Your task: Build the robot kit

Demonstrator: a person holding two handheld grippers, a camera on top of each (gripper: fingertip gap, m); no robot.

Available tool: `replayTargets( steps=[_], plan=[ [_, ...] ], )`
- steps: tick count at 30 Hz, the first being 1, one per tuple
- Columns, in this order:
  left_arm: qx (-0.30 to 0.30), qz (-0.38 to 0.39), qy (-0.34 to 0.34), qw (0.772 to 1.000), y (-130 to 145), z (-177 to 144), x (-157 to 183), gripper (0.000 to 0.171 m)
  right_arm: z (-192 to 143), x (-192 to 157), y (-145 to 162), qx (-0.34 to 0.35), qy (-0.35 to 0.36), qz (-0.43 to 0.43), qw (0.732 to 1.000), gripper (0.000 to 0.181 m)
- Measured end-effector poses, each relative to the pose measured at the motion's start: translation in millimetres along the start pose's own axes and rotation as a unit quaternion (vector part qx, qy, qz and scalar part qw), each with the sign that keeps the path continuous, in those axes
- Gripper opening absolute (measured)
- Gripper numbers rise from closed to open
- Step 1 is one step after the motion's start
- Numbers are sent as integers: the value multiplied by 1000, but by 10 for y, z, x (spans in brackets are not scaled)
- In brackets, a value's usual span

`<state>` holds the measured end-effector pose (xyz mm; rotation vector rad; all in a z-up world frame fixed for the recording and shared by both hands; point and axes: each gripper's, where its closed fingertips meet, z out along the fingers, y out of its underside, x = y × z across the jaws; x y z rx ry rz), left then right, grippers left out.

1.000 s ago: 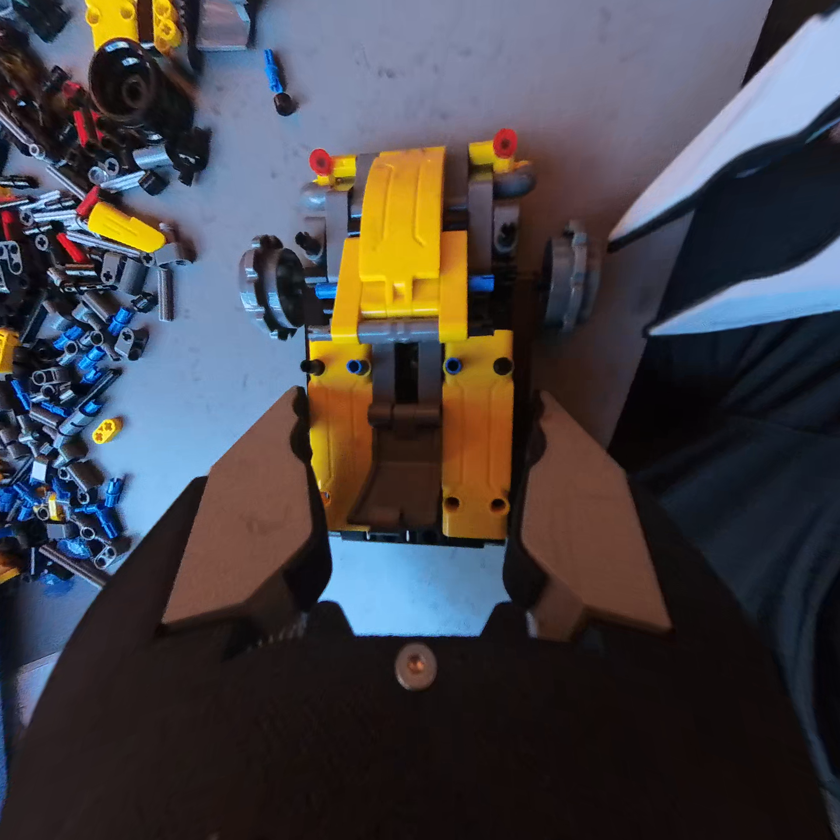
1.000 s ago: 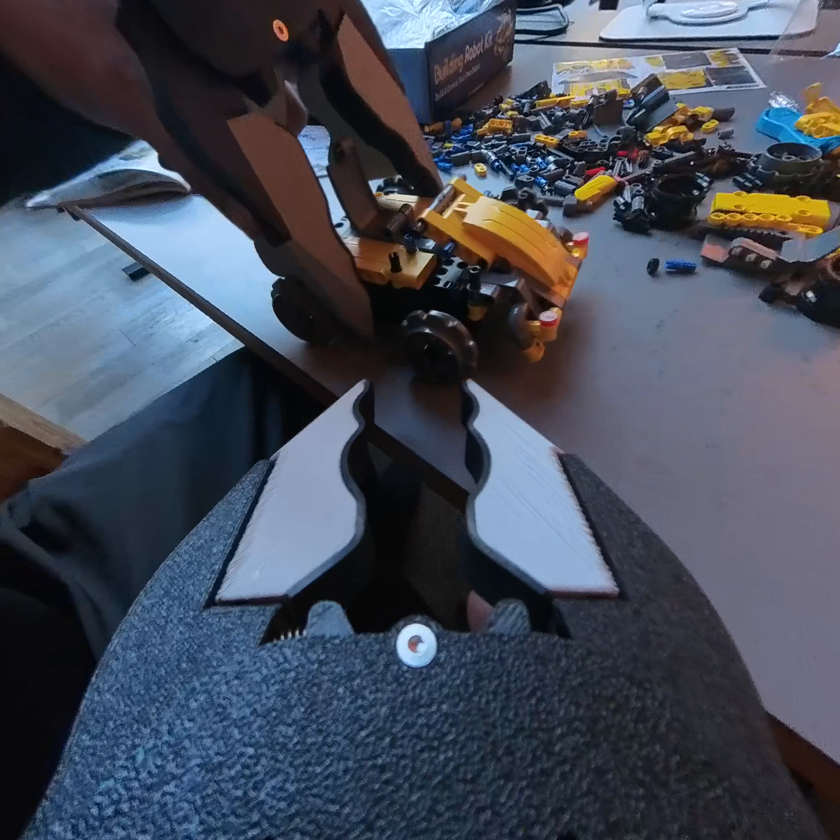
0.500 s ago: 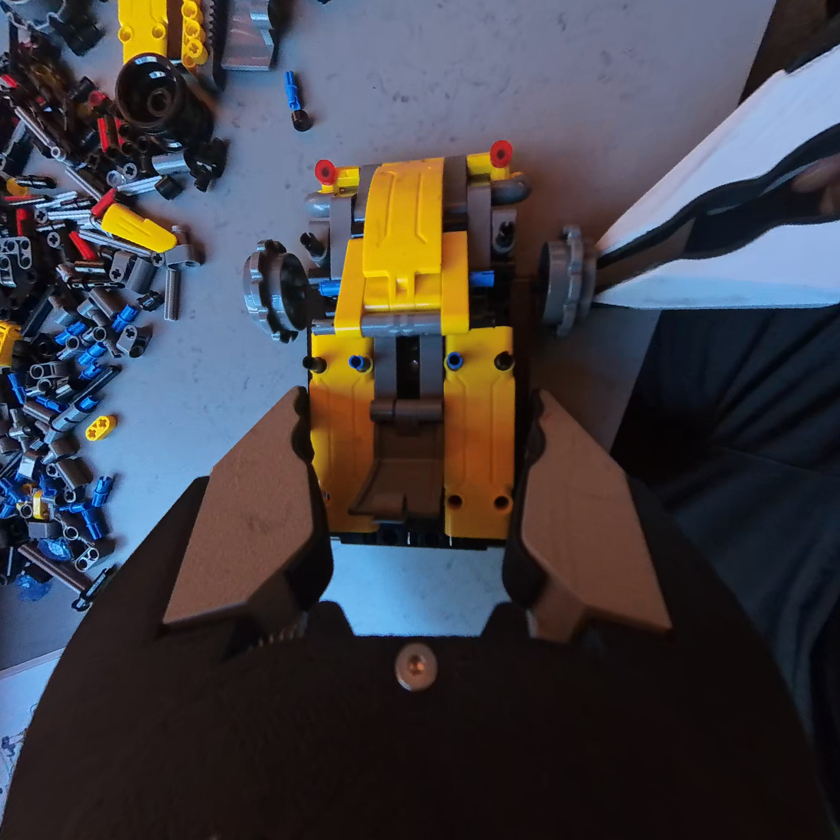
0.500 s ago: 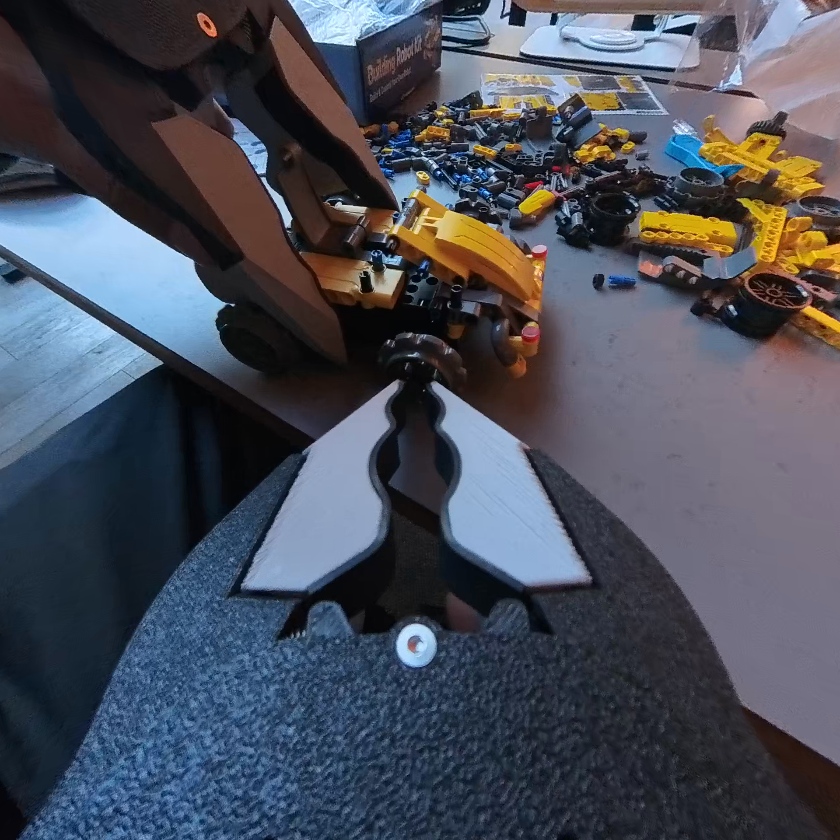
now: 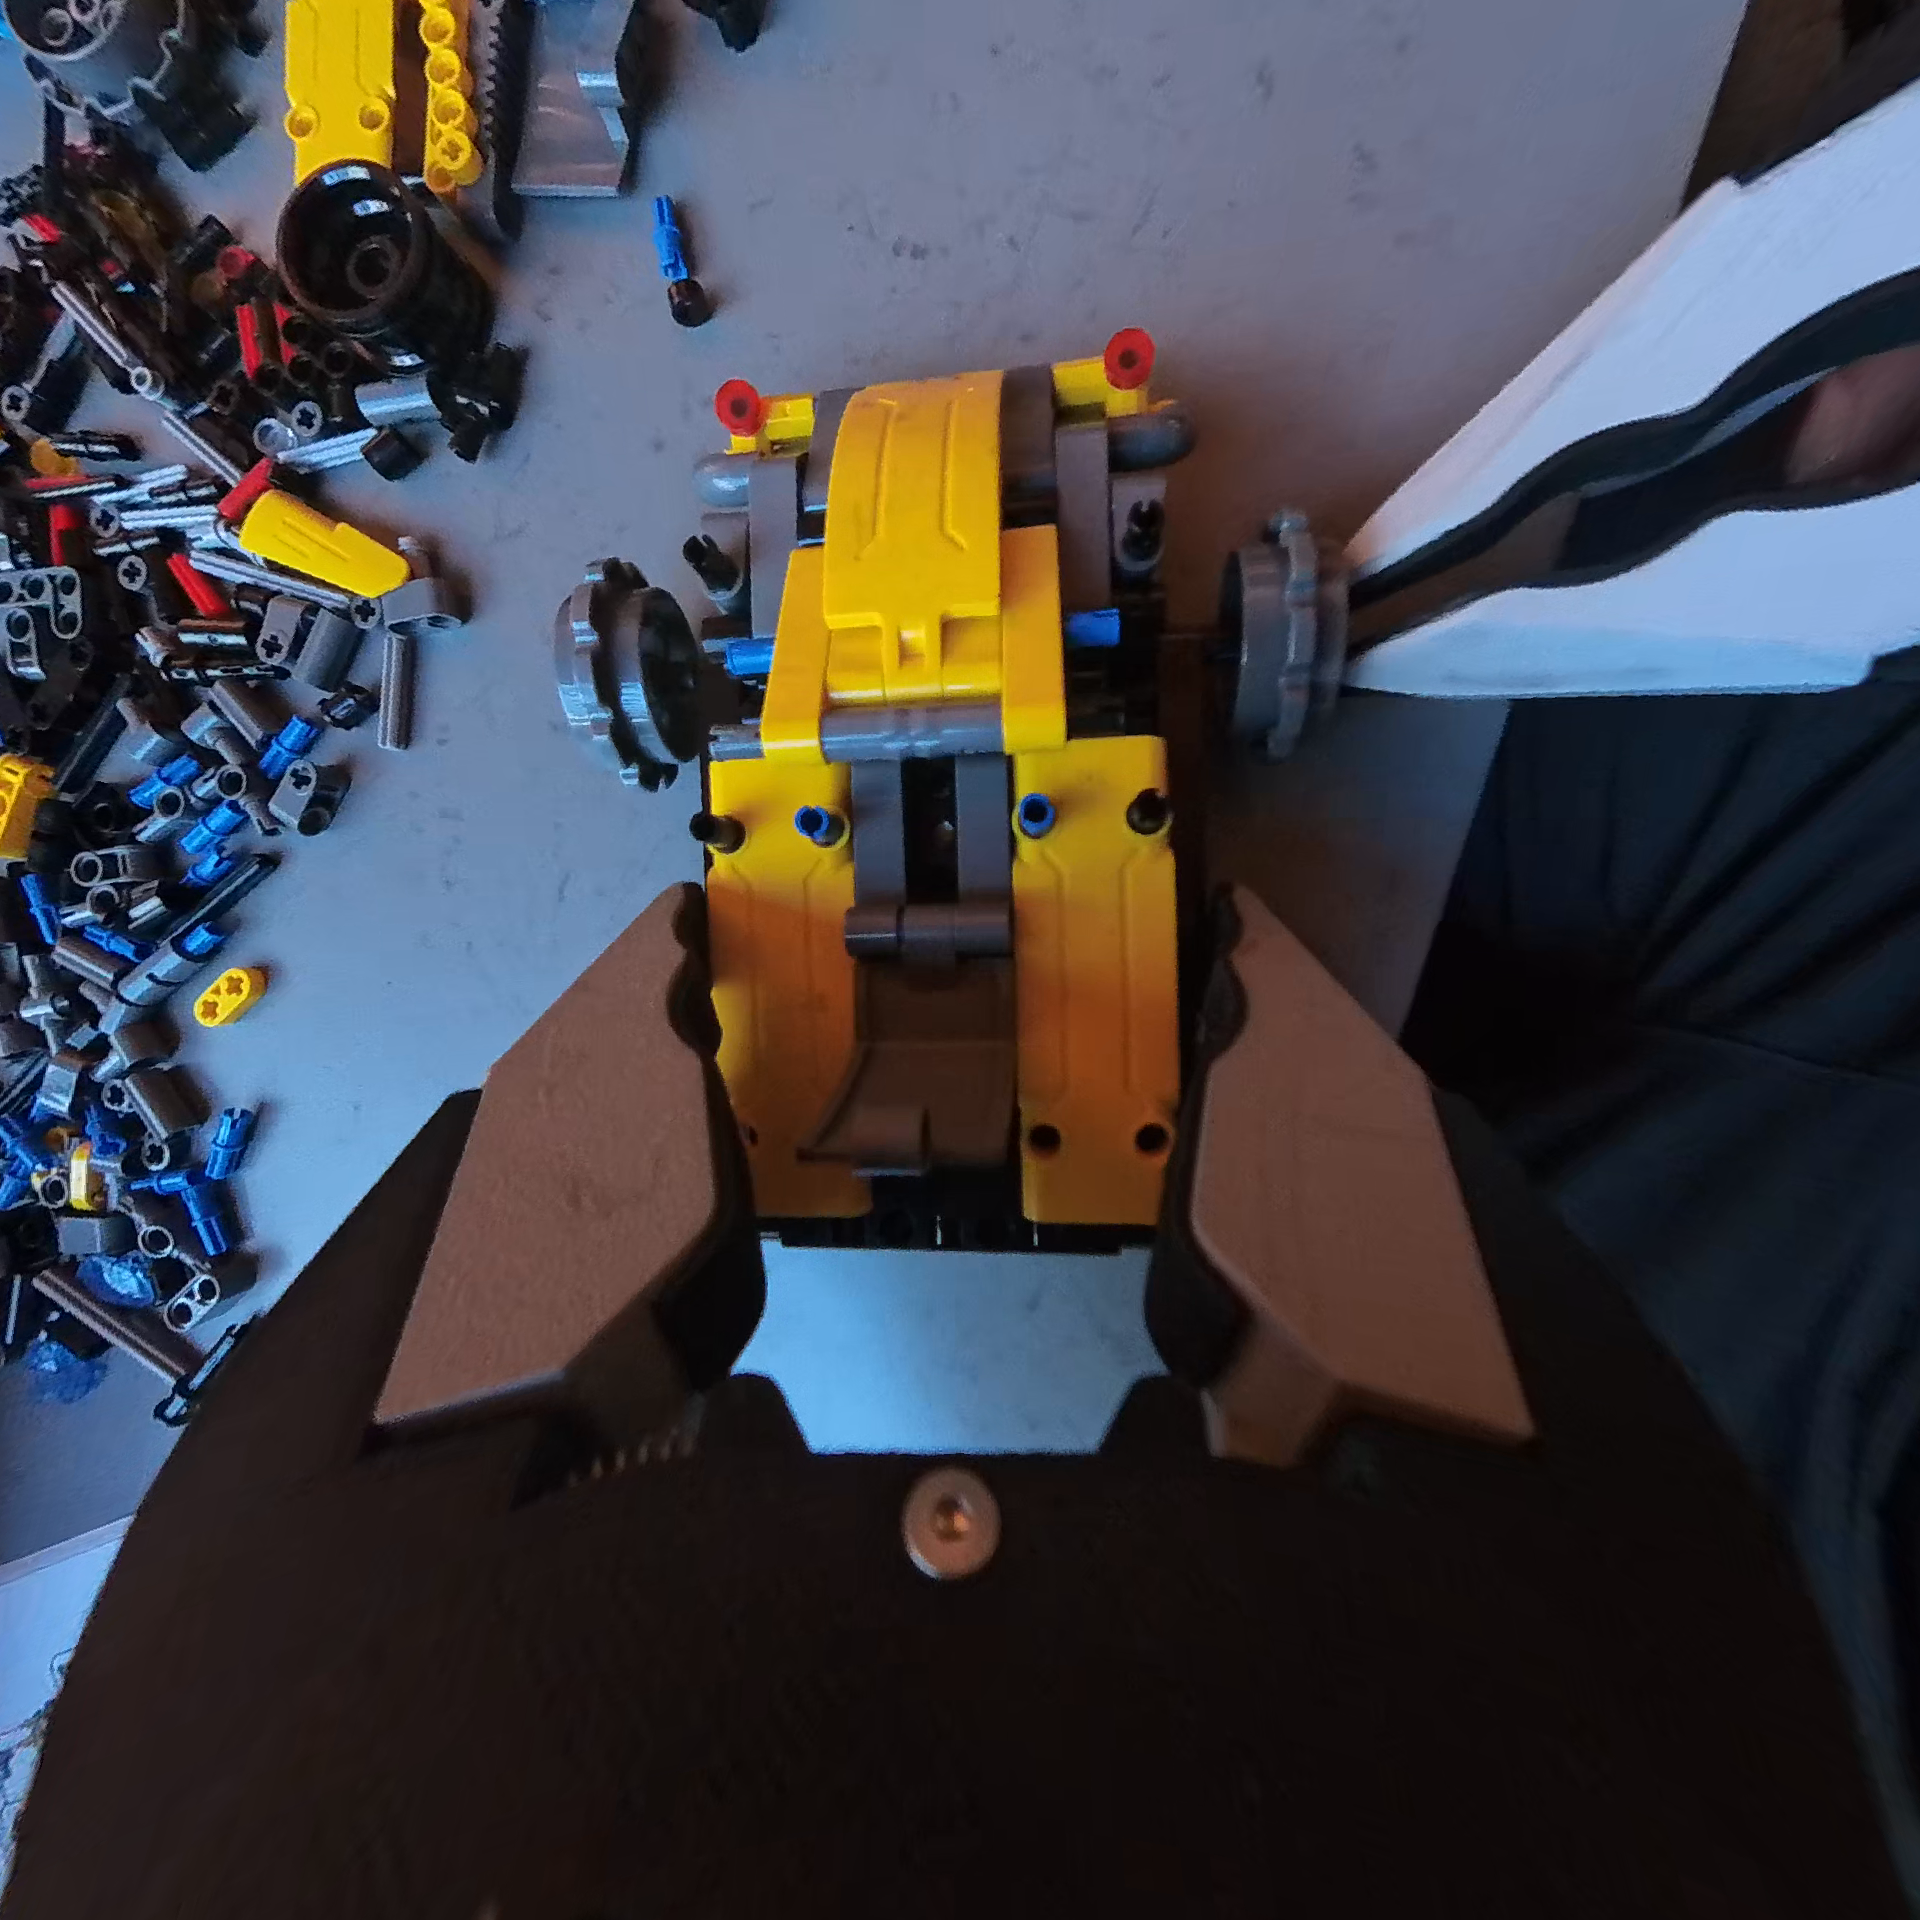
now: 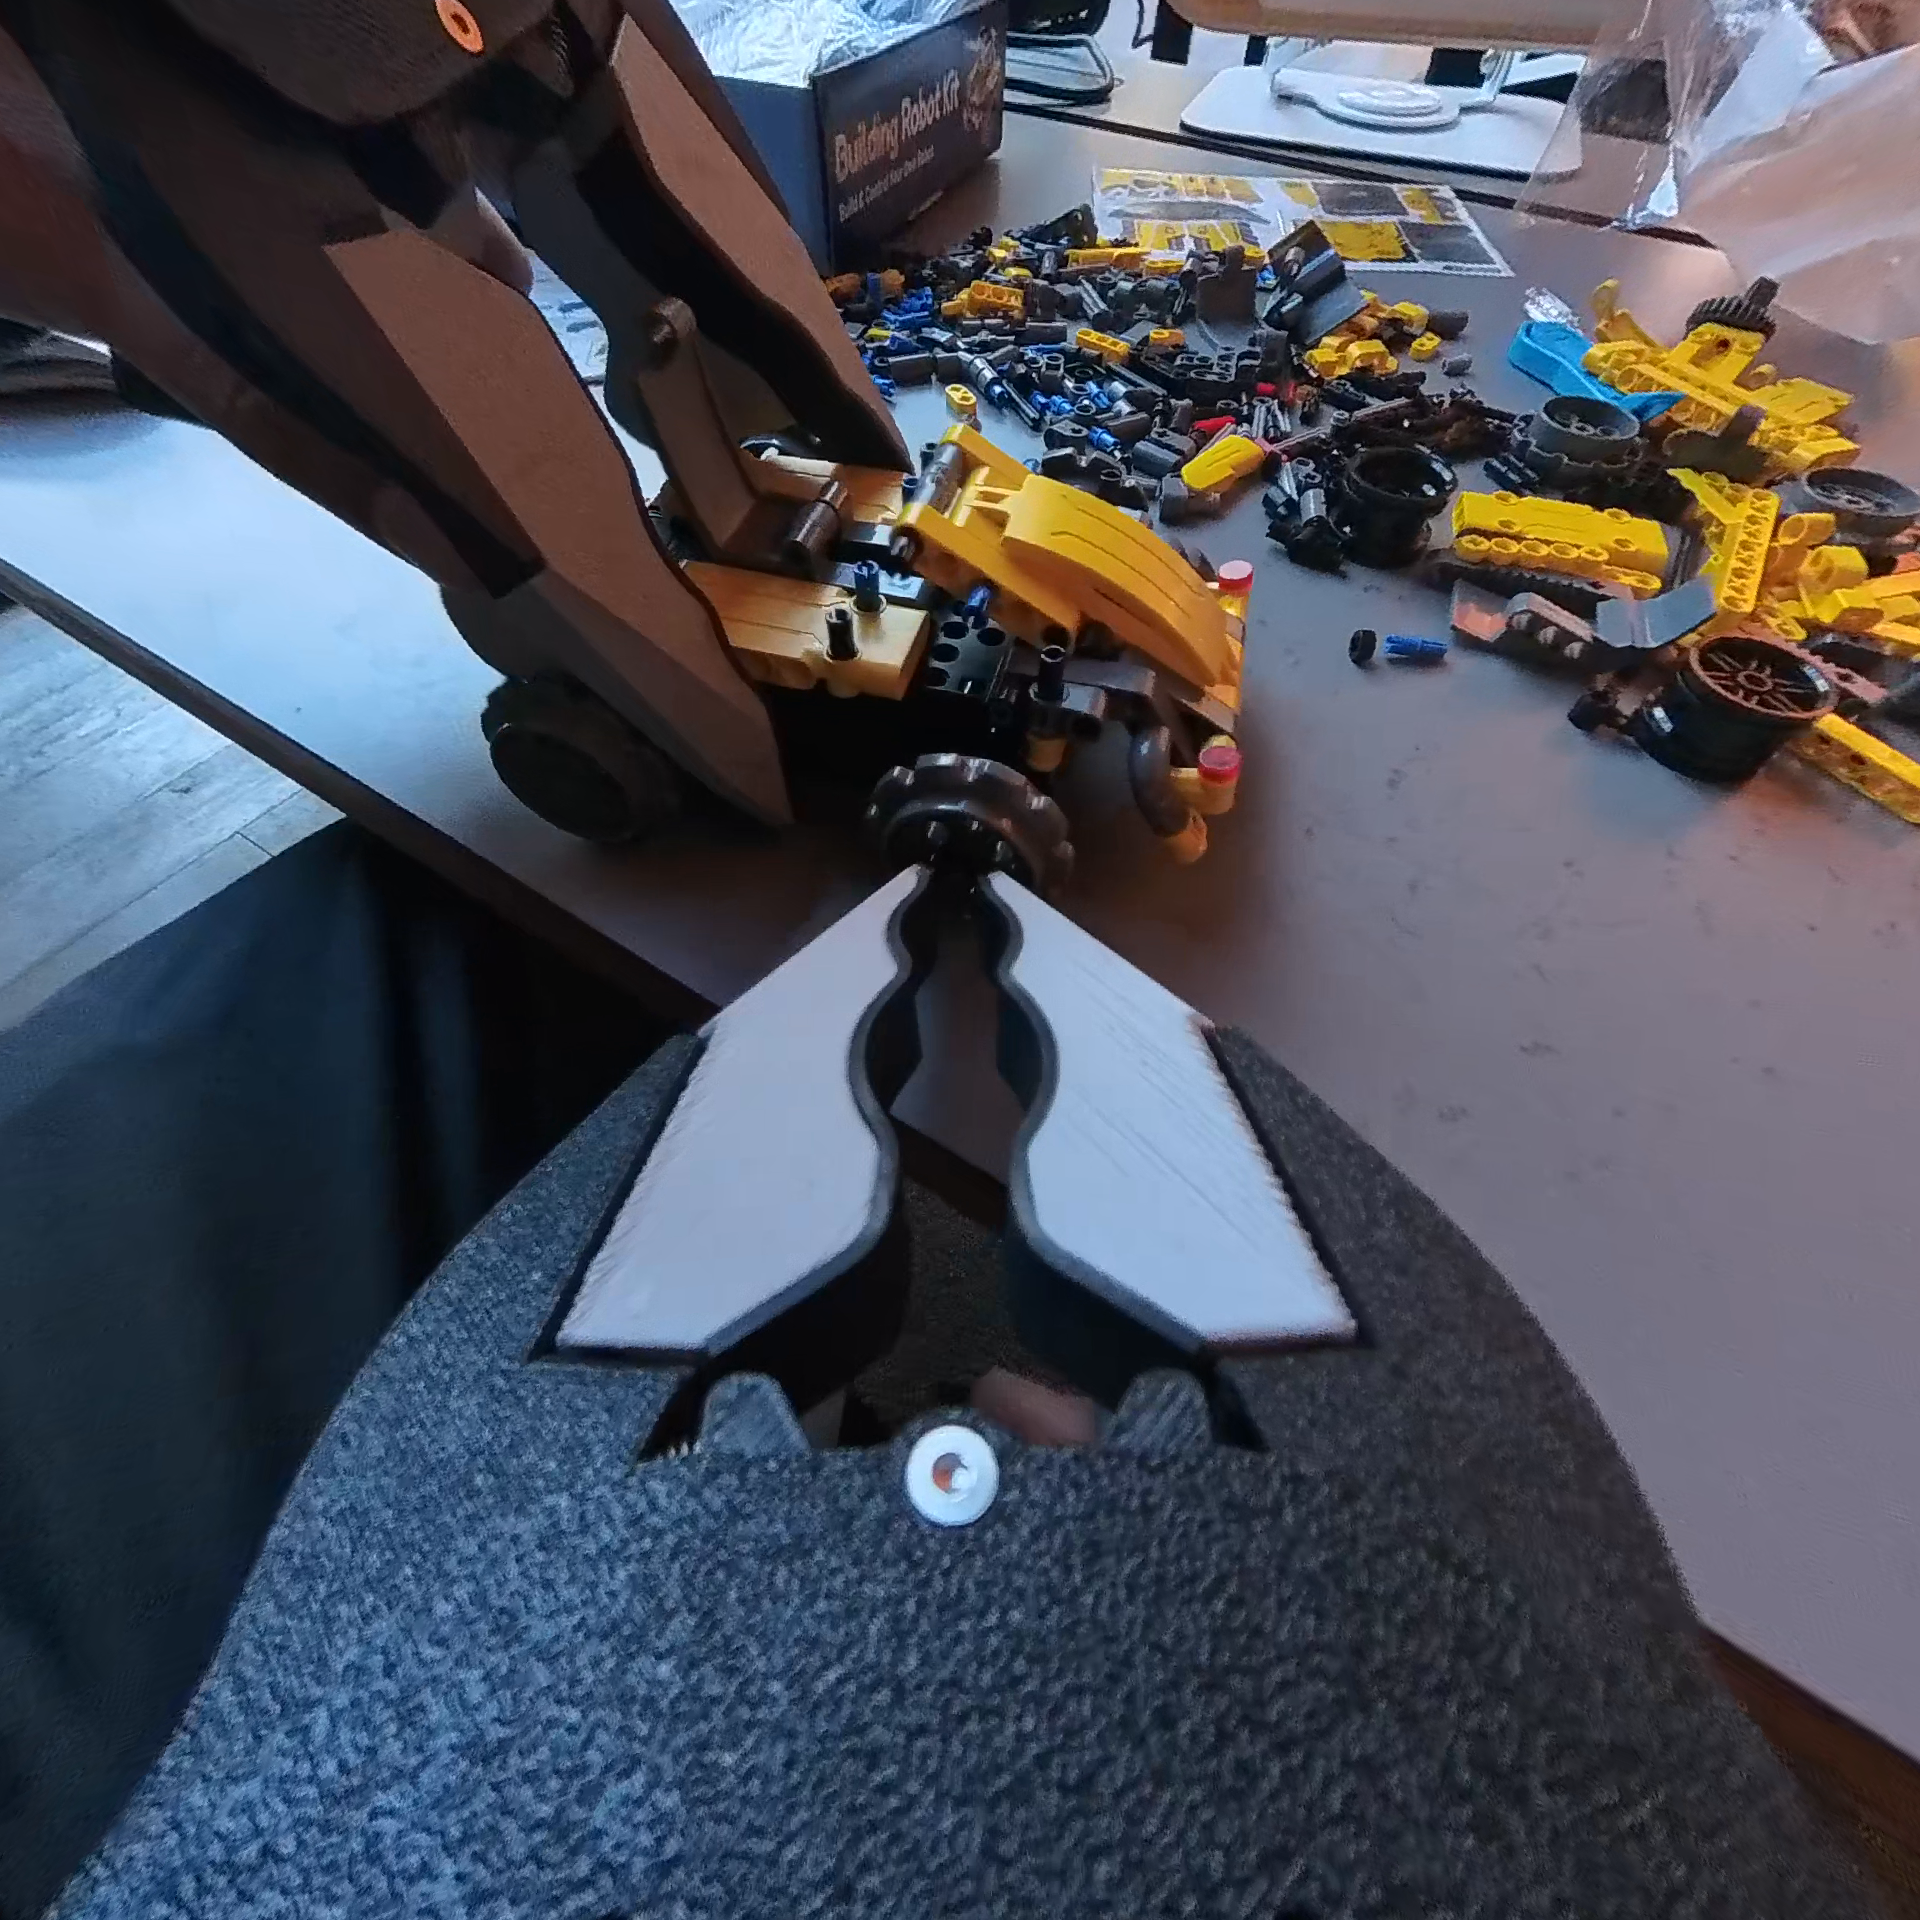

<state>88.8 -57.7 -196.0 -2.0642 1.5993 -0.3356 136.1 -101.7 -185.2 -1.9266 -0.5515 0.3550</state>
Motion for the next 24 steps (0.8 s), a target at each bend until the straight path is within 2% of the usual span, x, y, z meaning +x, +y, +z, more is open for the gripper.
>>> replayTargets(
  steps=[10, 19, 22, 24],
  plan=[
    [14, -8, -7, 1000, -18, 18, -68, 91, 56, 64, -26, -14, 6, -13, 1000, 6],
    [9, -28, -18, 999, -46, 32, -65, 92, -42, 84, -1, -8, -16, 26, 1000, 9],
    [14, -28, -17, 999, -46, 30, -65, 92, -28, 133, 0, -9, -5, 18, 1000, 2],
    [18, -30, -18, 999, -49, 30, -64, 92, -17, 148, -12, -7, 3, 10, 1000, 7]
  ],
)
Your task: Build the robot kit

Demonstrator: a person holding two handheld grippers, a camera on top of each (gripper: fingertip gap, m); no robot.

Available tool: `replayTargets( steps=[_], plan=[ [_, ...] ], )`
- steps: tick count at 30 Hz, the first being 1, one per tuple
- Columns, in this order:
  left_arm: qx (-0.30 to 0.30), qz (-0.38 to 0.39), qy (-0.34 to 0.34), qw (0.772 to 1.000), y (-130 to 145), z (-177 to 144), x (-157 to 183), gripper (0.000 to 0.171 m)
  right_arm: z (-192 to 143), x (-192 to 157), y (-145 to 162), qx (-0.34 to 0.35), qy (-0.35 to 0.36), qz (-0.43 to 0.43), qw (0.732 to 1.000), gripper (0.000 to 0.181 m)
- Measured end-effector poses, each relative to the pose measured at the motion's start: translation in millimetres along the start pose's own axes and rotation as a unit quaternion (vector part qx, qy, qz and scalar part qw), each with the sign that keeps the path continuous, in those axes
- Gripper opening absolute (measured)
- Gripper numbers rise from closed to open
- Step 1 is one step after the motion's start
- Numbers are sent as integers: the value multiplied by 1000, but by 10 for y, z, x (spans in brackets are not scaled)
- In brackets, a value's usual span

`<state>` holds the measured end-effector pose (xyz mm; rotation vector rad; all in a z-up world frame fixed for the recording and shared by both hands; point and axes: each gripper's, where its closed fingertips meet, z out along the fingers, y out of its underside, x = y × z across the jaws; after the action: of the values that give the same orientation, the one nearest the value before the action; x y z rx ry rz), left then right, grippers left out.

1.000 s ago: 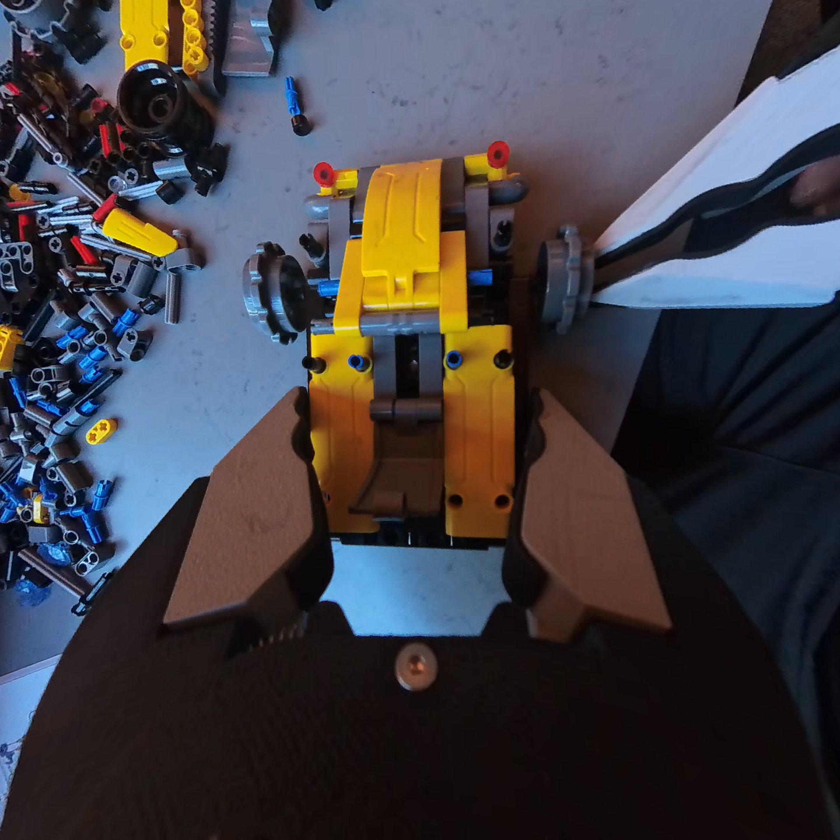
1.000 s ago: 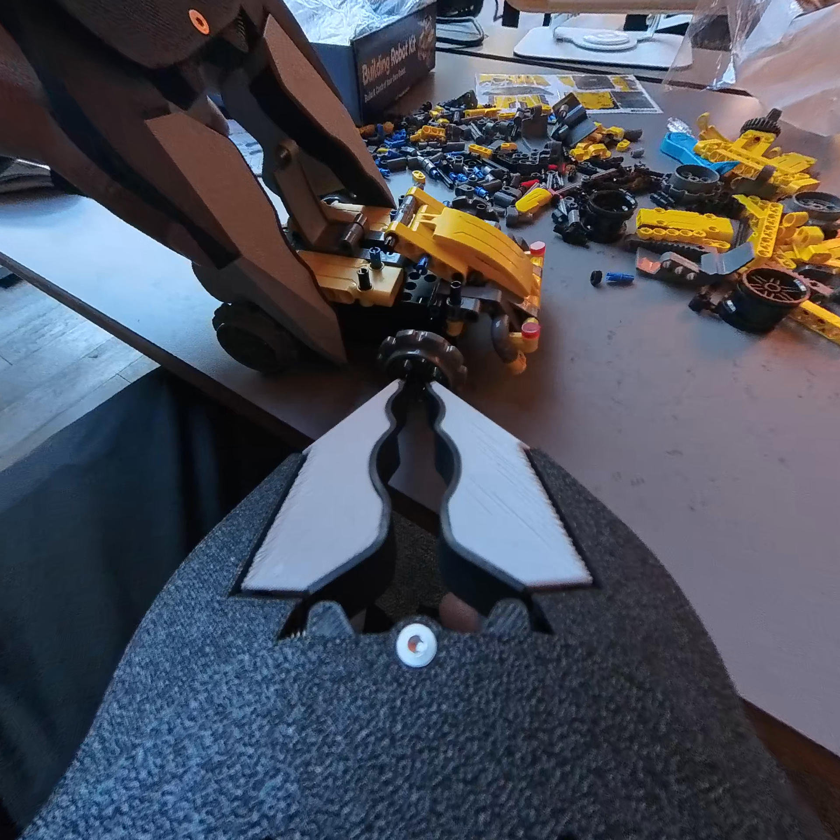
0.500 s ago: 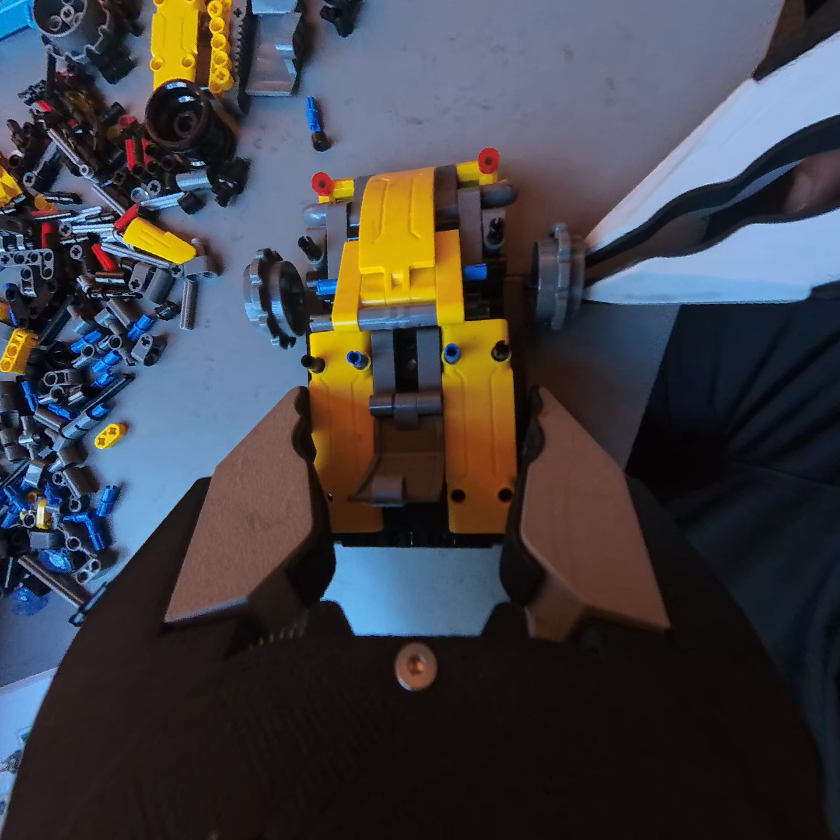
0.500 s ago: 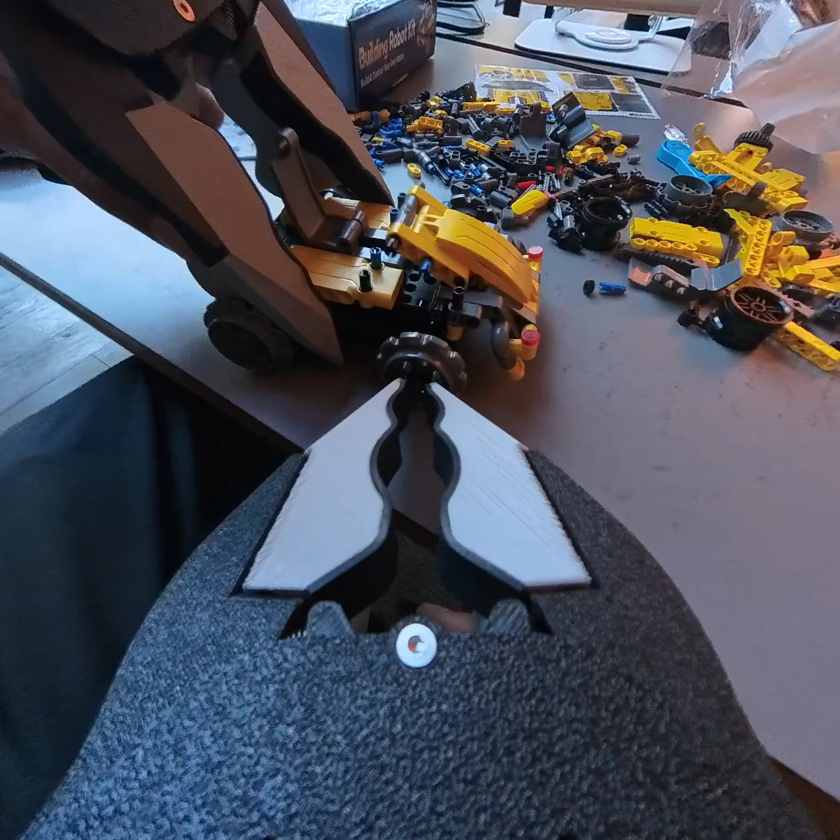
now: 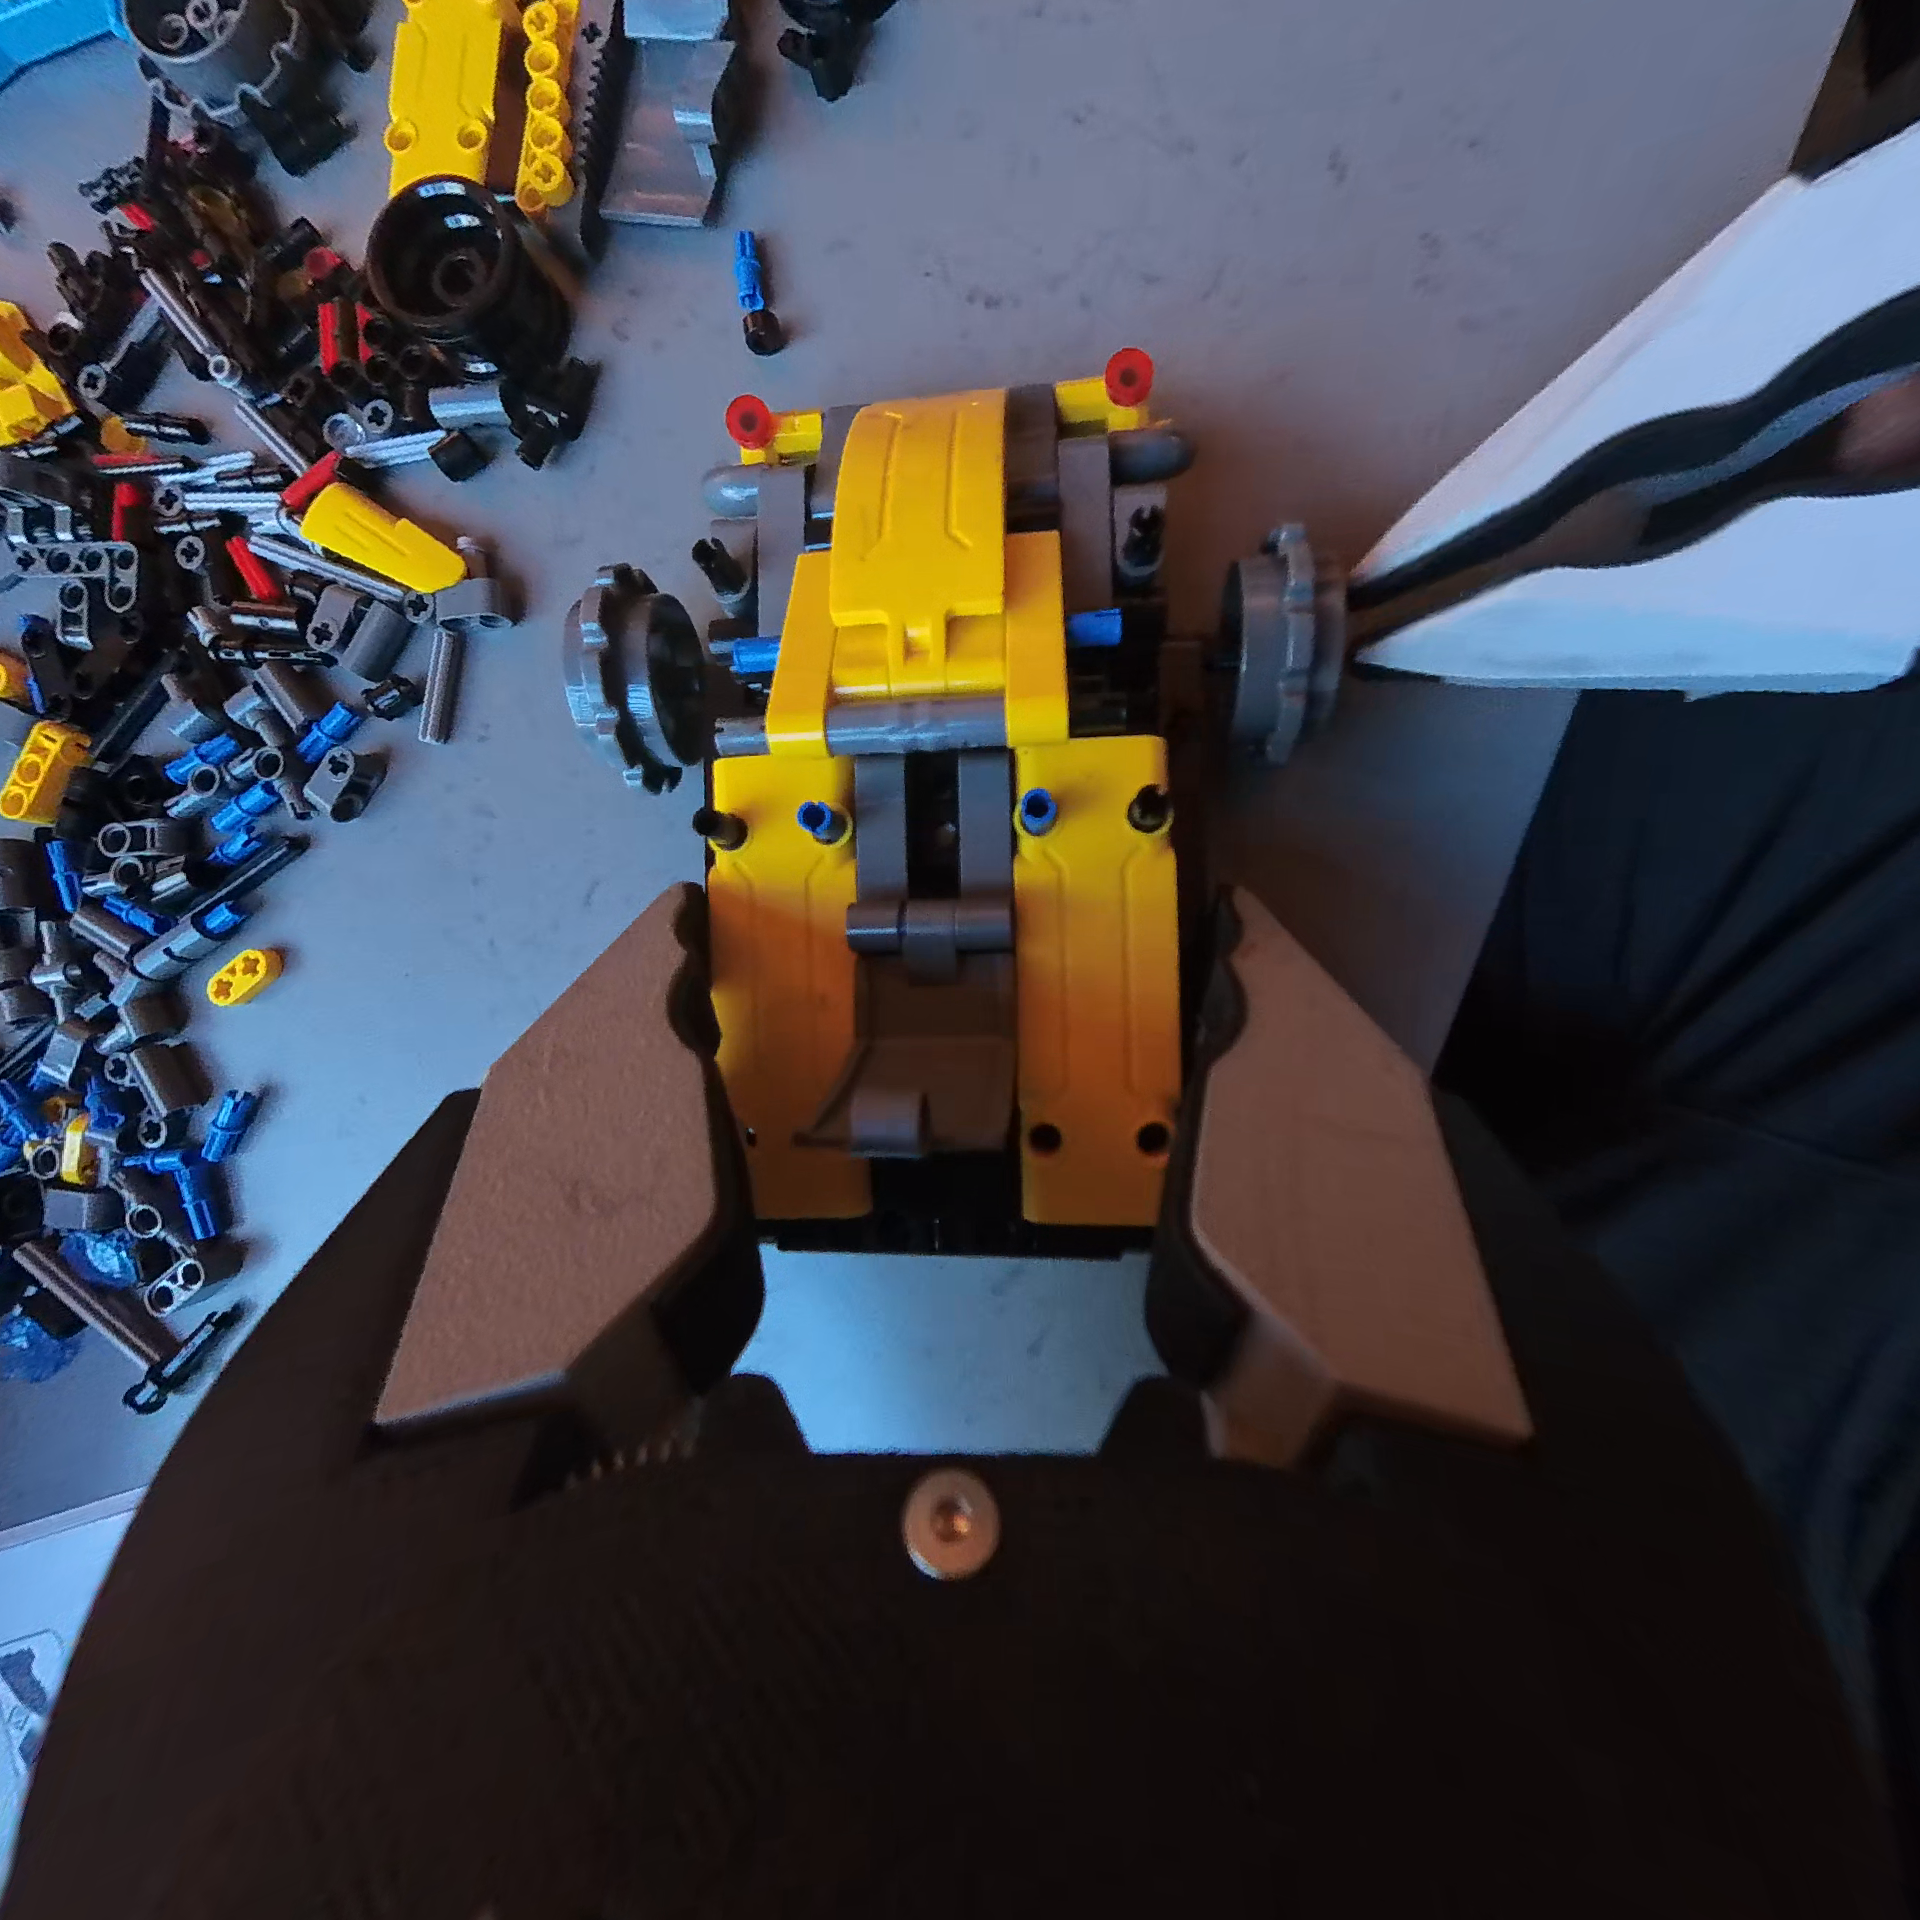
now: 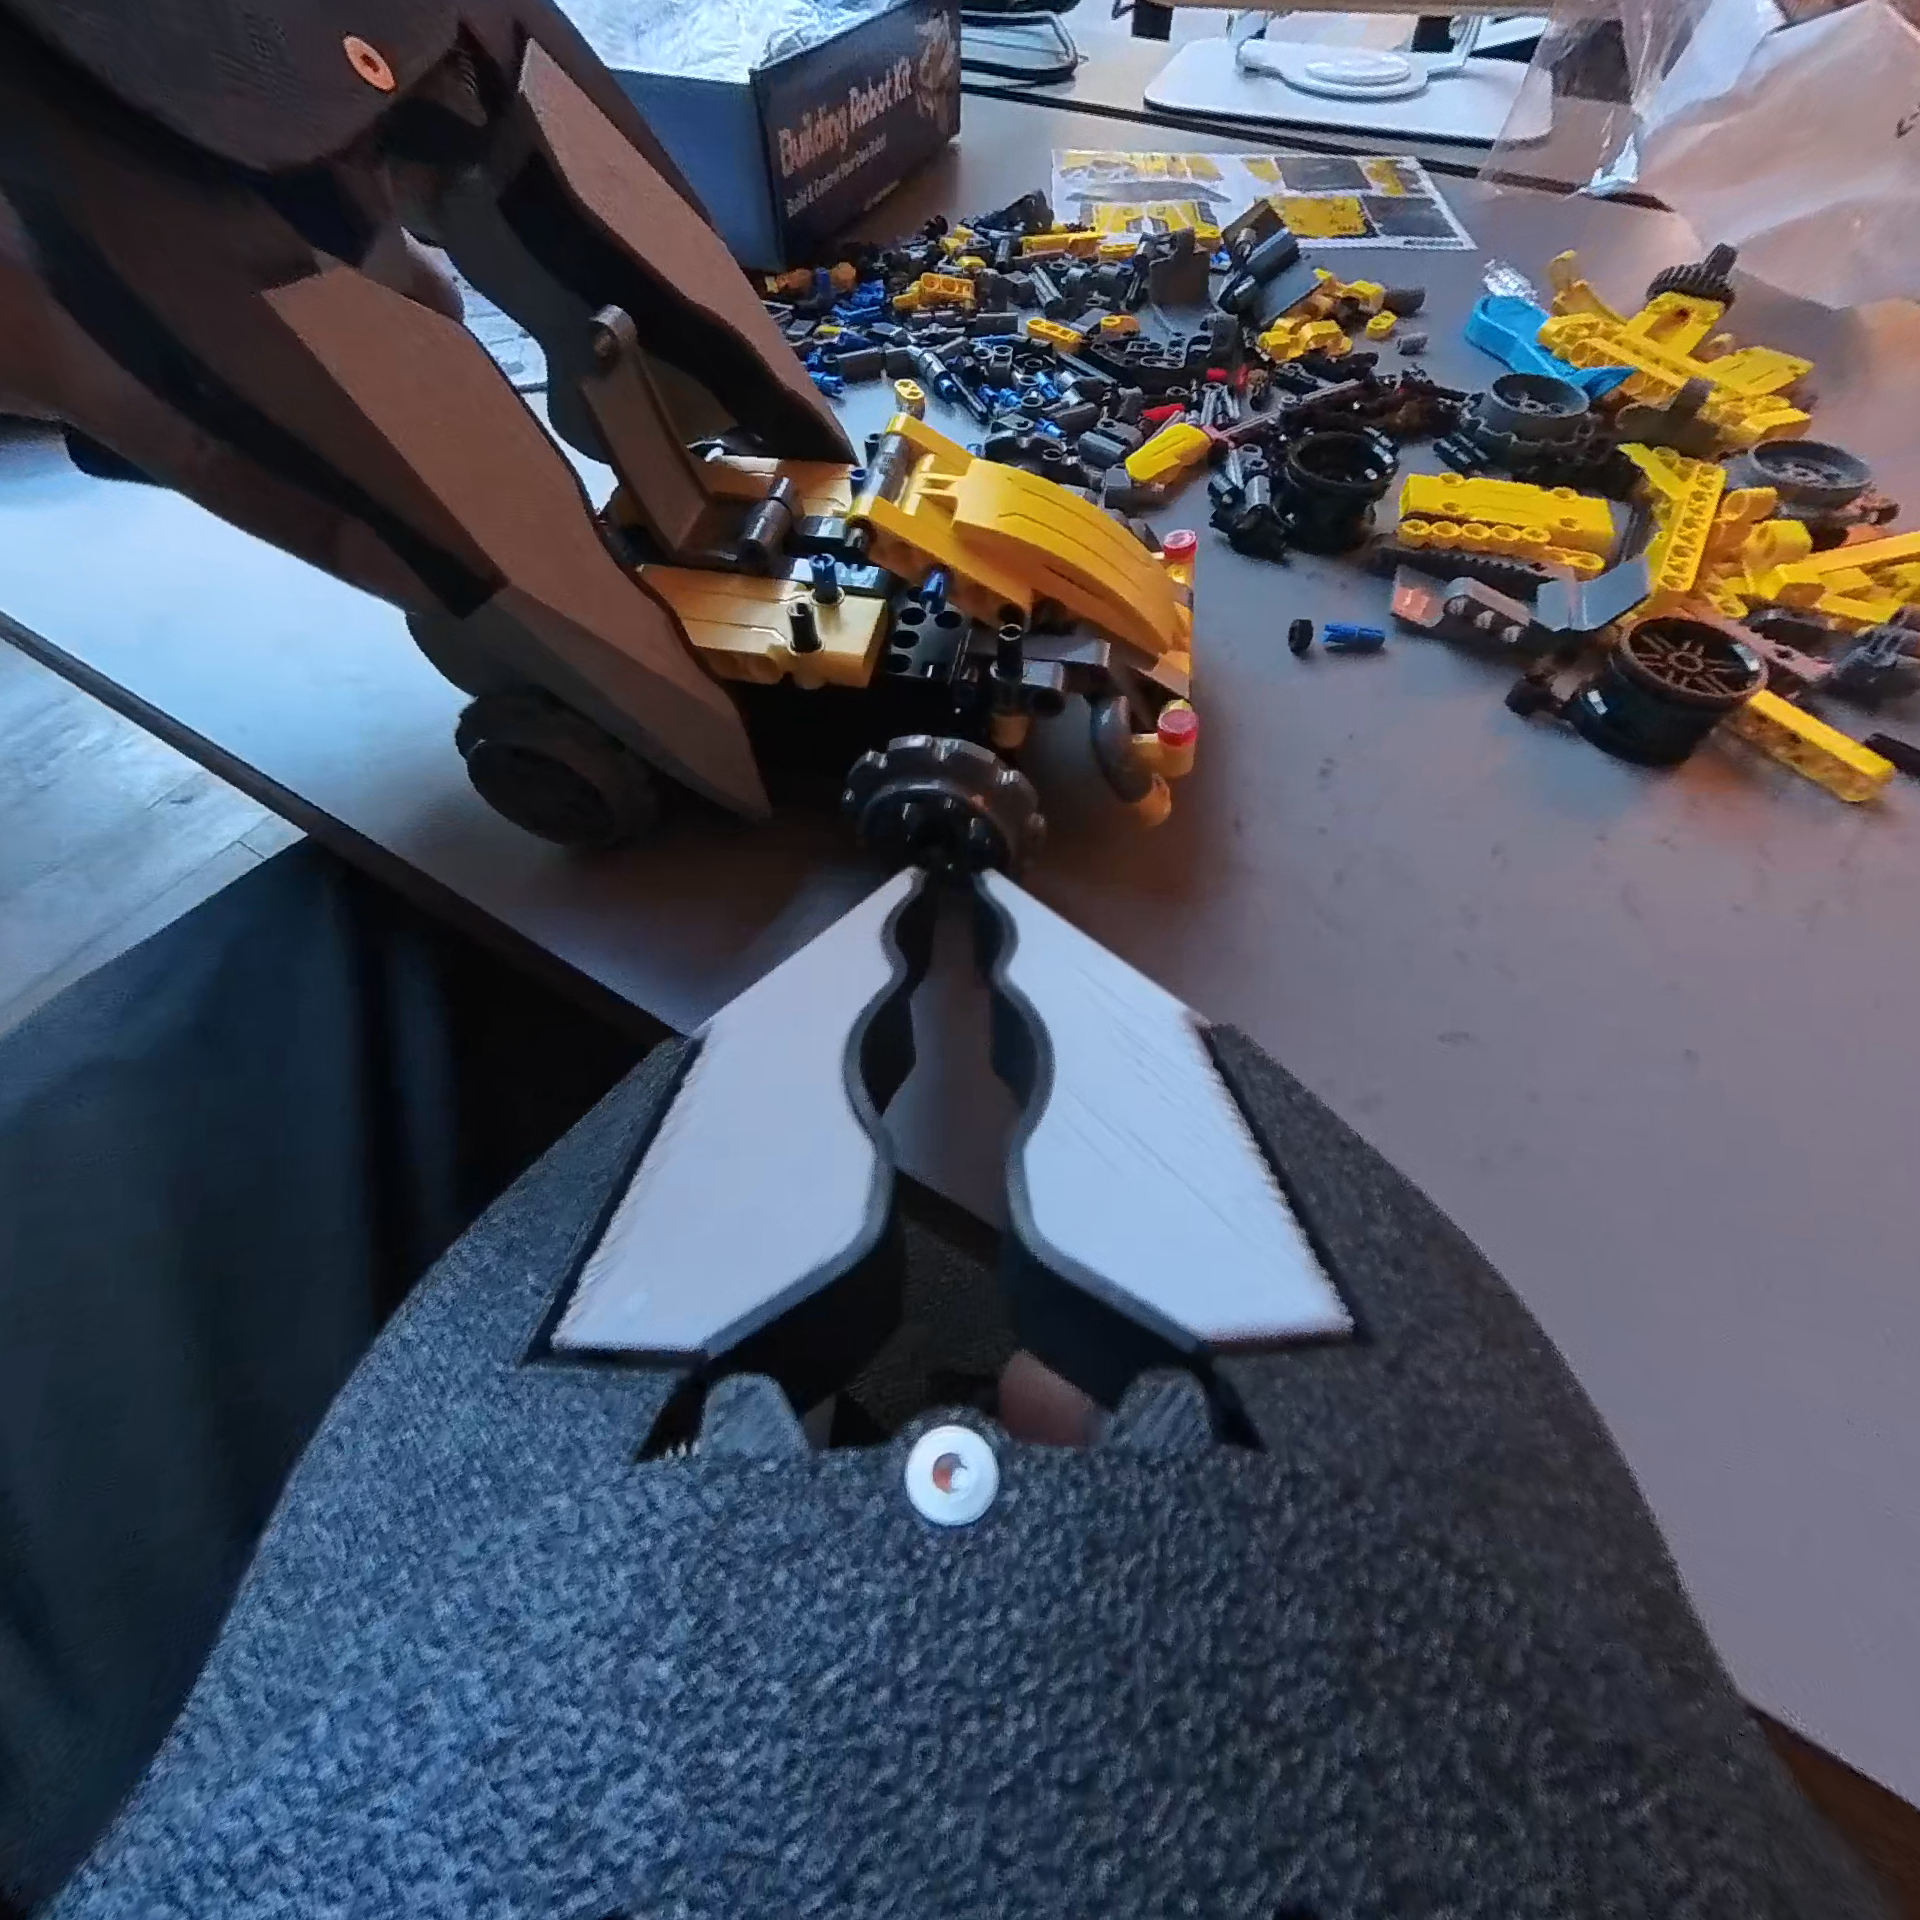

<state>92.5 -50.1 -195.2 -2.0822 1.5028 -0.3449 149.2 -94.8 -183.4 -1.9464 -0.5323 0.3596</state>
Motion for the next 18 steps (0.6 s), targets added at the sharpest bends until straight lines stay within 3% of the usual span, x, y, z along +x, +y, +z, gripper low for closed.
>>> replayTargets(
  steps=[18],
  plan=[
    [13, 0, 0, 1000, -4, -2, 8, 92, 76, -22, -18, -15, 9, -28, 999, 7]
  ],
)
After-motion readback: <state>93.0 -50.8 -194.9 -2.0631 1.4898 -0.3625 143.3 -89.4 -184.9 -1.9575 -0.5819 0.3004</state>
